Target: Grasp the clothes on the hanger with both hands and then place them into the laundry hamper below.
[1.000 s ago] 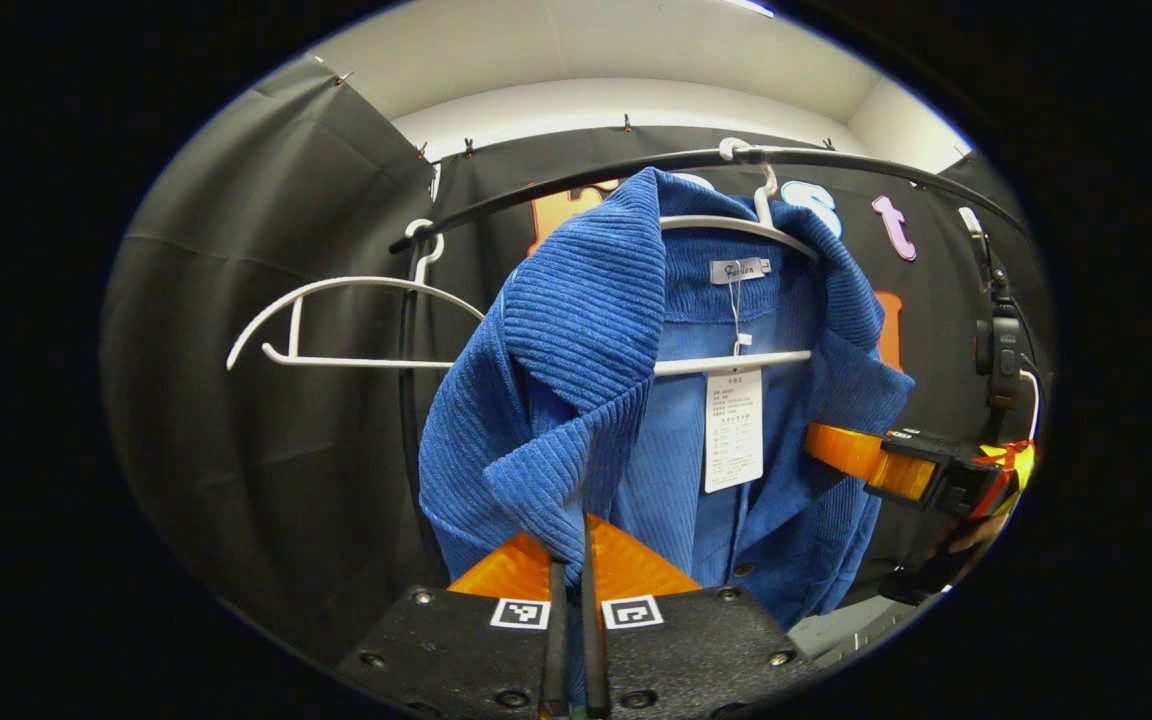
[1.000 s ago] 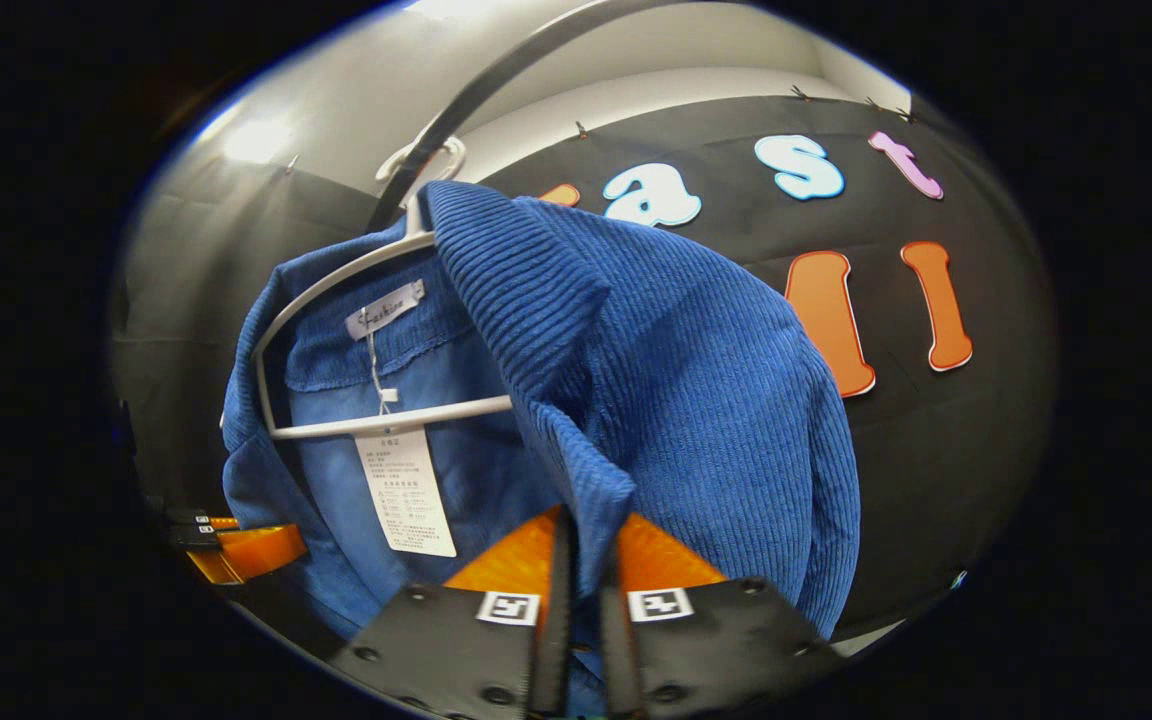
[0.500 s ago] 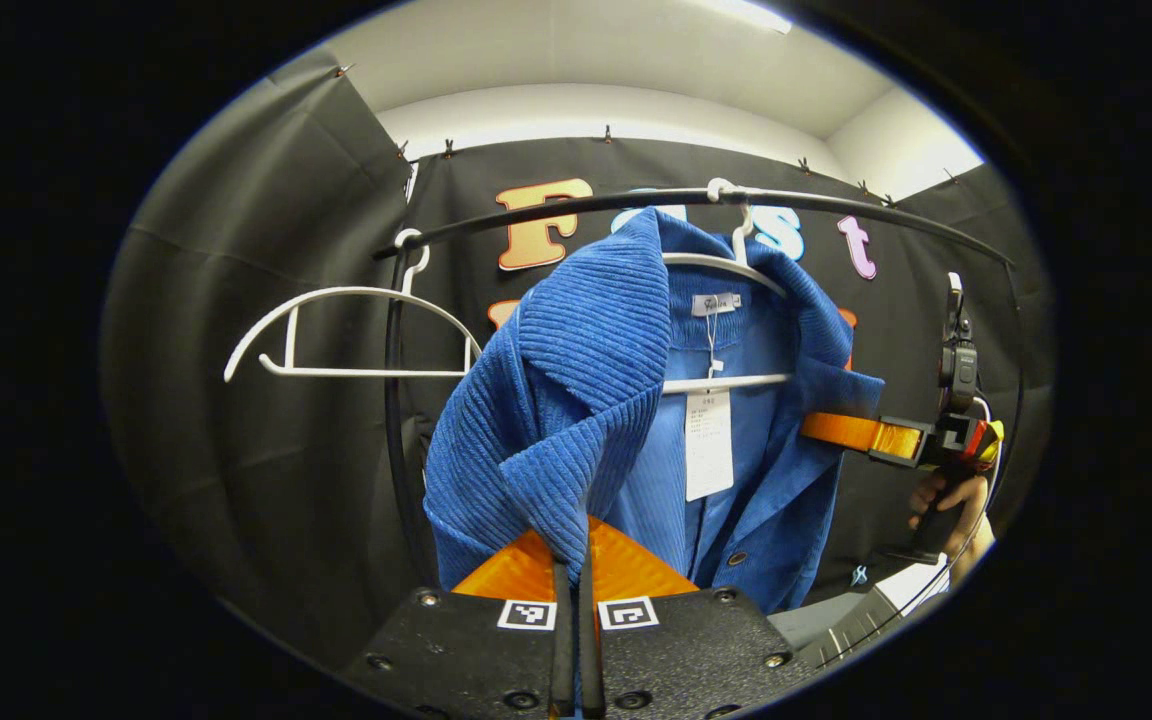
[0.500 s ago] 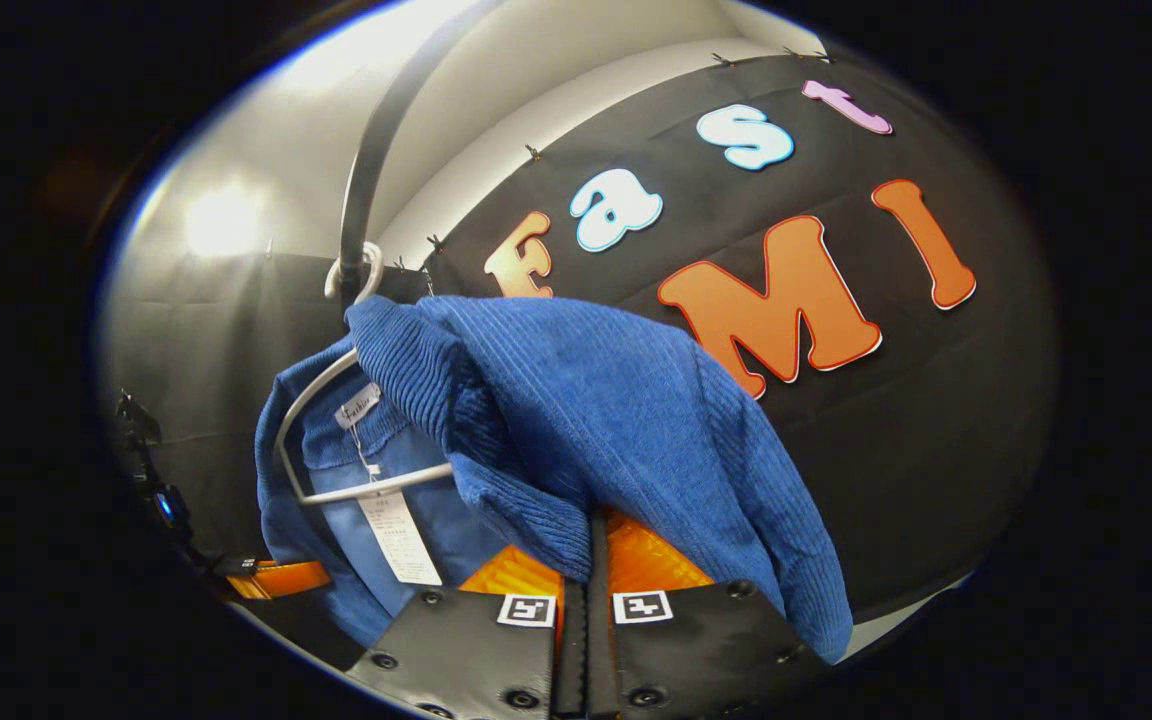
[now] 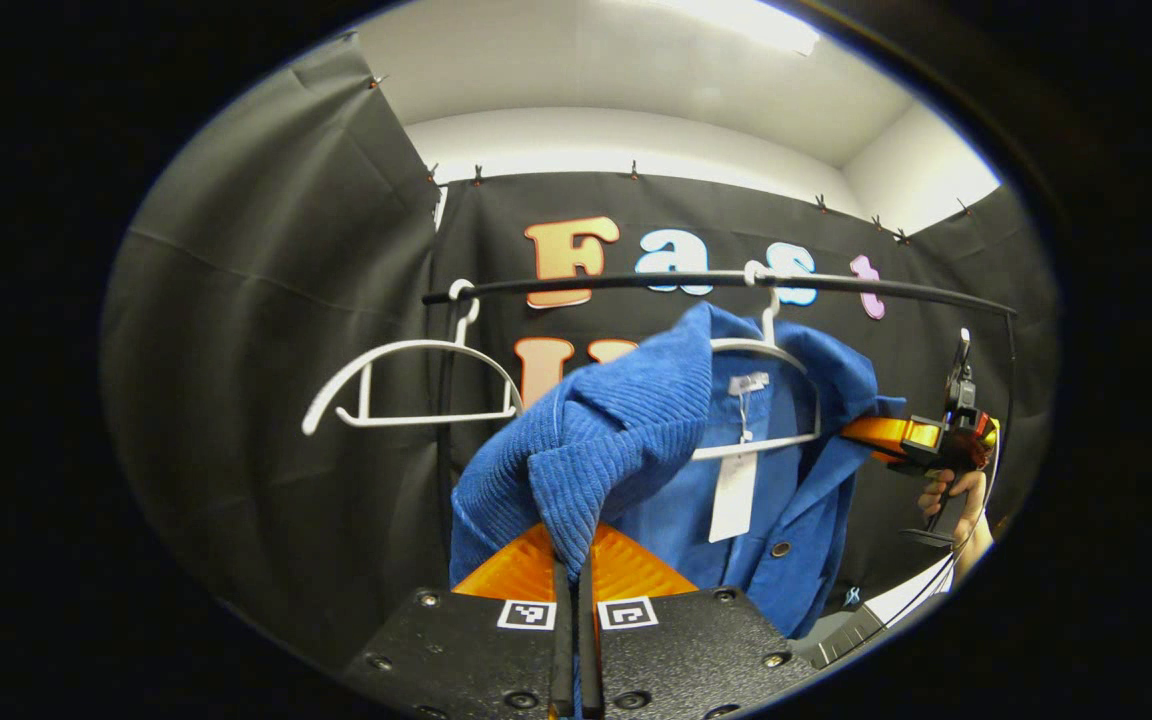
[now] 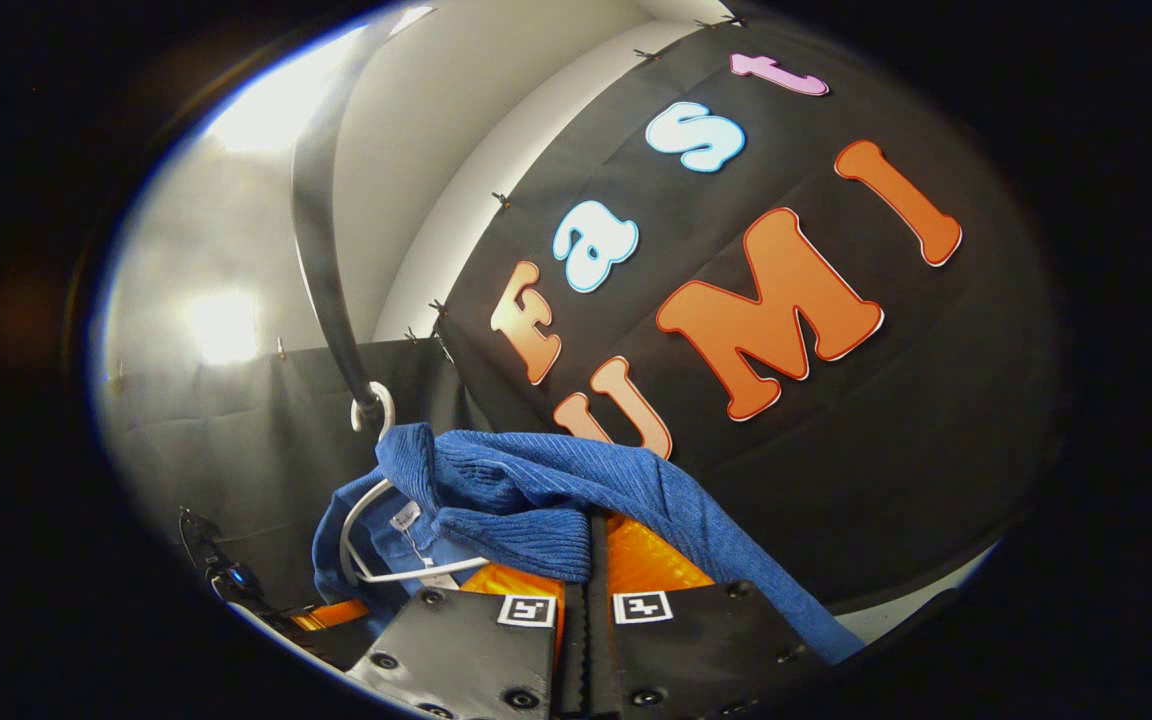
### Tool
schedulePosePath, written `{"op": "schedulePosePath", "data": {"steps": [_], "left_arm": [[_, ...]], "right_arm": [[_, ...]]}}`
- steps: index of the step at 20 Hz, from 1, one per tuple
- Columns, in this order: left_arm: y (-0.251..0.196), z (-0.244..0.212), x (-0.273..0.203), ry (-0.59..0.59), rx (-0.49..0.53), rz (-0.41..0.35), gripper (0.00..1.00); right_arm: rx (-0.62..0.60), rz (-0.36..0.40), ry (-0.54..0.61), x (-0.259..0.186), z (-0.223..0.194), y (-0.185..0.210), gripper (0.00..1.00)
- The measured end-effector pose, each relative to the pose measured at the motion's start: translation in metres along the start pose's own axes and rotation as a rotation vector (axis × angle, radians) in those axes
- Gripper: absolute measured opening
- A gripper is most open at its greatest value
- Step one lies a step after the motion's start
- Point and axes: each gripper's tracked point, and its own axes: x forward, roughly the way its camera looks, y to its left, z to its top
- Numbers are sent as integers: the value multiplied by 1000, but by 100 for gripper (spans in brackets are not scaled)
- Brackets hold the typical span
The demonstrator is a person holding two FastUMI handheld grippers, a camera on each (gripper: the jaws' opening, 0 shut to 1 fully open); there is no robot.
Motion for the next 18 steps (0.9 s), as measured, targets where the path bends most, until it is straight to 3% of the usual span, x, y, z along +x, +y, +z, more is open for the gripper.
{"op": "schedulePosePath", "data": {"steps": [8, 12, 18], "left_arm": [[27, 54, -6, -103, 44, 62, 2], [41, 74, 4, -140, 97, 113, 2], [58, 83, 17, -161, 86, 116, 2]], "right_arm": [[175, 76, -14, 1, 20, 4, 8], [210, 92, -8, 5, 26, 5, 7], [247, 113, -51, 11, 55, 3, 7]]}}
